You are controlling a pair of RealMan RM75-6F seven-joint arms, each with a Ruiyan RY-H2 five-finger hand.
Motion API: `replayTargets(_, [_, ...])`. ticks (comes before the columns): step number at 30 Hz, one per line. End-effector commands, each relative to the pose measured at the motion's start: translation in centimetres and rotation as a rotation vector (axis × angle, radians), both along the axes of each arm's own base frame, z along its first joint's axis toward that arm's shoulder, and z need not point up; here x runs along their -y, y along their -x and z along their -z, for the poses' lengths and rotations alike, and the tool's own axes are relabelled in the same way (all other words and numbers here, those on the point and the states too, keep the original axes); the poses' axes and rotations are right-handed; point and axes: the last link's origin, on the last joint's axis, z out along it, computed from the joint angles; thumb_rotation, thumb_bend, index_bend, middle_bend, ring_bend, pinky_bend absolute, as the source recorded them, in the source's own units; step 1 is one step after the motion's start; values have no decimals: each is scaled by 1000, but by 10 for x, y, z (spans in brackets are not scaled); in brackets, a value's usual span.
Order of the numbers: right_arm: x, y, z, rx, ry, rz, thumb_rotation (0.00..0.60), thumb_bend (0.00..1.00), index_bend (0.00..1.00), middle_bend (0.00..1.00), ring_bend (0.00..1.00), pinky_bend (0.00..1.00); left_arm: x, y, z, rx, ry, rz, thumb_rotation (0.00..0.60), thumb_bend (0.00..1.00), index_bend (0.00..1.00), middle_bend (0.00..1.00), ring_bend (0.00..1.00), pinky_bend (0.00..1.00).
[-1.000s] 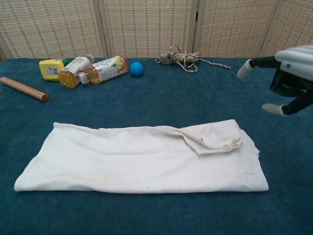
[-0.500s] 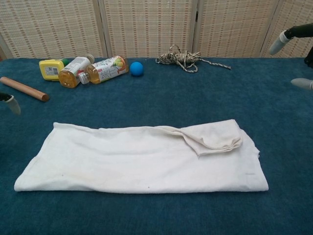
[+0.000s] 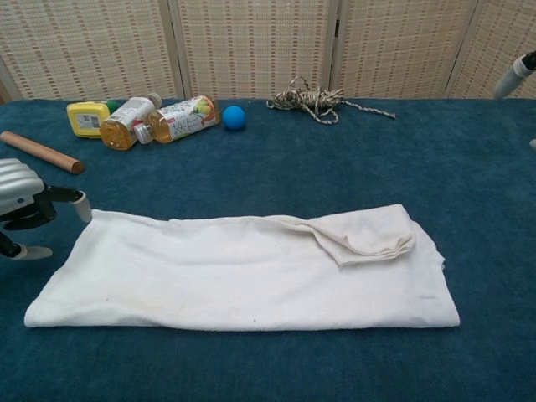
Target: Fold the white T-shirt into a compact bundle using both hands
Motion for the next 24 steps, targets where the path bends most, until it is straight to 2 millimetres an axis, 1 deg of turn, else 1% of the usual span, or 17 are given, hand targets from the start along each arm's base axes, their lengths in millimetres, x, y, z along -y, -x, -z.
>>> replayTargets(1, [-1,2,-2,1,6,7,600,332,277,948,931,1000,0,-2,10,-3,14,25,600,241,392,937,861,934])
replayTargets(11, [-2,4,-1,2,5,13,600,332,283,948,931,1000,4,6,15,-21,28,14,600,241,388,937,860,934])
replayTargets(24, [-3,10,-1,1,18,21,600,332,290,948,931,1000,3,-7,31,14,54,26,600,241,384,937,860,934])
